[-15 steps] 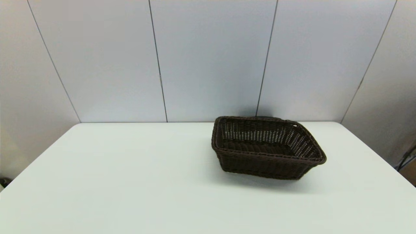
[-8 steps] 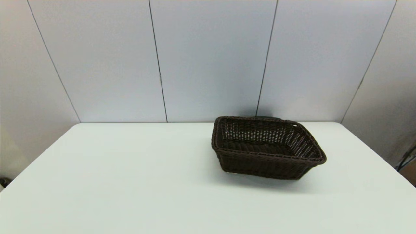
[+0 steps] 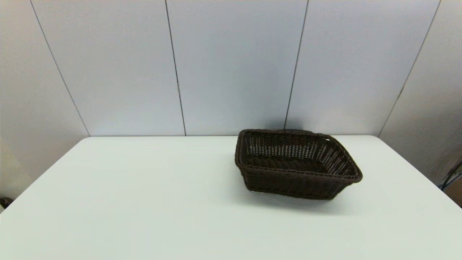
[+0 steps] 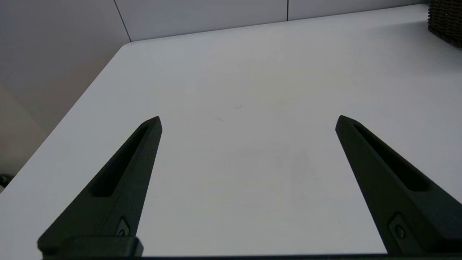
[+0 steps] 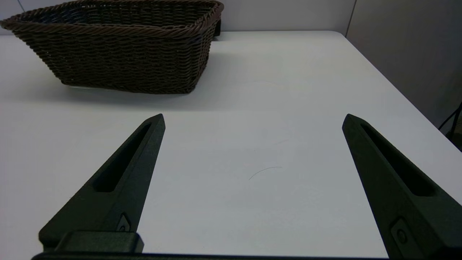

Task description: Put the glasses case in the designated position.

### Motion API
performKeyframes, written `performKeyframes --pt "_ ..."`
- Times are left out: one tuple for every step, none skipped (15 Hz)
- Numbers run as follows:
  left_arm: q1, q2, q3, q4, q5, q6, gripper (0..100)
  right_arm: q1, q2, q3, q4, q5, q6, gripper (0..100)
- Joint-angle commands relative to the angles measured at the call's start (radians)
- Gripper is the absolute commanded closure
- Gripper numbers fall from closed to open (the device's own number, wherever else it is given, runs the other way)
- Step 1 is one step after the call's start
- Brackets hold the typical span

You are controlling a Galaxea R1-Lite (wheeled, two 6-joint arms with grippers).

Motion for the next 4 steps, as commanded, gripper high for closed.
performKeyframes --pt "0.000 0.001 -0.001 0.000 -0.001 0.002 0 0.000 0.002 0.000 0.000 -0.001 0.002 0" --pt "0.000 0.001 -0.001 0.000 0.001 0.000 0 0.000 0.002 0.000 0.000 -0.001 0.002 0" --pt "0.000 0.001 -0.001 0.000 0.001 0.000 0 0.000 0.002 0.000 0.001 0.000 0.002 0" --pt "0.000 0.001 -0.001 0.000 0.001 0.000 0 0.000 0.002 0.000 0.000 0.000 0.002 0"
